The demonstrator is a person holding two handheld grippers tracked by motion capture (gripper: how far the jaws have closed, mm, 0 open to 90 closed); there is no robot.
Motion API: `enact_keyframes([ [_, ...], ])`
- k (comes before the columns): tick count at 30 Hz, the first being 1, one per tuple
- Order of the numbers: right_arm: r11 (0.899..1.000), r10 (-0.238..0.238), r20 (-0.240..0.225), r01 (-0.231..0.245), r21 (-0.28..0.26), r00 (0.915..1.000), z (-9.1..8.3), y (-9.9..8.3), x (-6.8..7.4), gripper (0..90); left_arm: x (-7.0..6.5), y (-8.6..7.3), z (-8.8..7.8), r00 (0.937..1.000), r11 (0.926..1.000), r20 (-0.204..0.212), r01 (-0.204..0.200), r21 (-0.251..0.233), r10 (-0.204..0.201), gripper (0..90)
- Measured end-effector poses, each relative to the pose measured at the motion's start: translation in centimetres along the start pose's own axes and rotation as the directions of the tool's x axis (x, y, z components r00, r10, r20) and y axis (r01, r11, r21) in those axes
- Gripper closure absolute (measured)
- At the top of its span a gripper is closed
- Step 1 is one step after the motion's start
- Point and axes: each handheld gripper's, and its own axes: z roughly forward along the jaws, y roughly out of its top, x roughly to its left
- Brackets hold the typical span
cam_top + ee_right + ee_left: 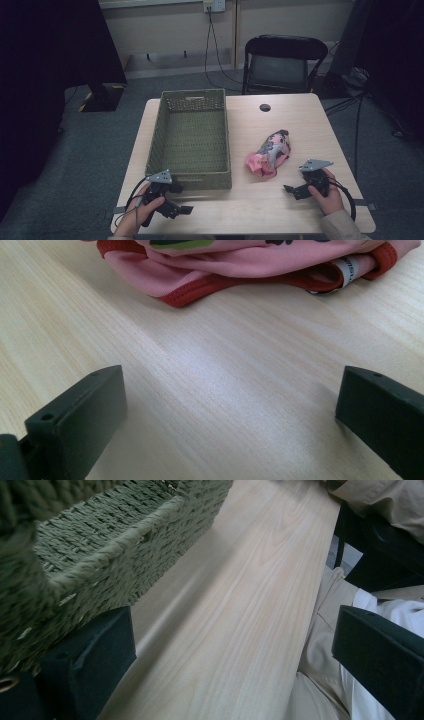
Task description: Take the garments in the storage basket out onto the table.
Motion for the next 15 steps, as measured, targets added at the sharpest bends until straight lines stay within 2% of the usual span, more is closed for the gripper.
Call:
enact_keyframes([
  [4, 1.0, 0.001, 0.0, -0.001, 0.001, 1.0, -0.01, 0.0, 0.01, 0.0, 0.24, -0.27, -0.44, 0.9997, 1.0, -0.024, -0.009, 0.001, 0.009, 3.3],
  [15, 1.0, 0.002, 0.0, -0.002, 0.001, 1.0, -0.01, 0.0, 0.01, 0.0, 0.6, -0.79, -0.96, 0.9992, 1.0, -0.04, -0.008, 0.003, 0.008, 3.4],
])
